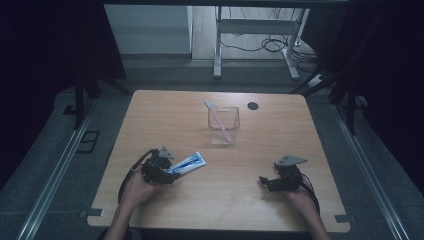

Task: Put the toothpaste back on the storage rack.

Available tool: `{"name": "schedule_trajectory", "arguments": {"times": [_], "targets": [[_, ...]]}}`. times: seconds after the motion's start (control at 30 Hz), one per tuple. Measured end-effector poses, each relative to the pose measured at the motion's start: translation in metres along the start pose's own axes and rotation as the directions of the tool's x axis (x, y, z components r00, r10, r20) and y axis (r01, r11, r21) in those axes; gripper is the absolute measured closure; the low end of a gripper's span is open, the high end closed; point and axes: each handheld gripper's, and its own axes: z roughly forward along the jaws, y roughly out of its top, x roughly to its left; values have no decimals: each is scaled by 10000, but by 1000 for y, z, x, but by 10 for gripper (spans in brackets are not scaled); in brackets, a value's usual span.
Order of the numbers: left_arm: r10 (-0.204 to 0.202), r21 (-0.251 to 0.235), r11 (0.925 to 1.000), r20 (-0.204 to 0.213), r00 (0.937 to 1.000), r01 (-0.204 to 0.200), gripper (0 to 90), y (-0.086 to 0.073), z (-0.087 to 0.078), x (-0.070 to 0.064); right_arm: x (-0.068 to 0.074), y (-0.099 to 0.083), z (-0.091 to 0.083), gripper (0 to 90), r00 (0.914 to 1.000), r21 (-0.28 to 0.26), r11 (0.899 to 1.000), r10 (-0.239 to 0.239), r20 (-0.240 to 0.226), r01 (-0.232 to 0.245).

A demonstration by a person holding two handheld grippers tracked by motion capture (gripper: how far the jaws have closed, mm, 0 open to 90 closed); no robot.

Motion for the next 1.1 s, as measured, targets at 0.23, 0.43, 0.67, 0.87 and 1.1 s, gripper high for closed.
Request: {"name": "schedule_trajectory", "arguments": {"times": [0.23, 0.43, 0.67, 0.87, 1.1], "targets": [[124, 329, 9994, 65, 9999, -126, 444, 3, 12, 3, 0, 0, 0, 140, 10000, 3, 10000, -2, -6, 2], [276, 651, 9974, 381, 9989, -301, 457, 11, 17, 7, 0, 0, 0, 140, 10000, -1, 10000, 2, 0, -2], [629, 1164, 9909, 452, 9970, -678, 465, 23, 23, 5, 0, 0, 0, 140, 10000, 12, 10000, 4, 6, -4], [548, 1270, 9900, 589, 9968, -619, 626, 26, 18, 8, 0, 0, 0, 140, 10000, 7, 10000, 9, 0, -9], [290, 1092, 9933, 817, 9962, -379, 717, 26, 14, 12, 0, 0, 0, 140, 10000, 6, 10000, 7, -2, -7]]}}
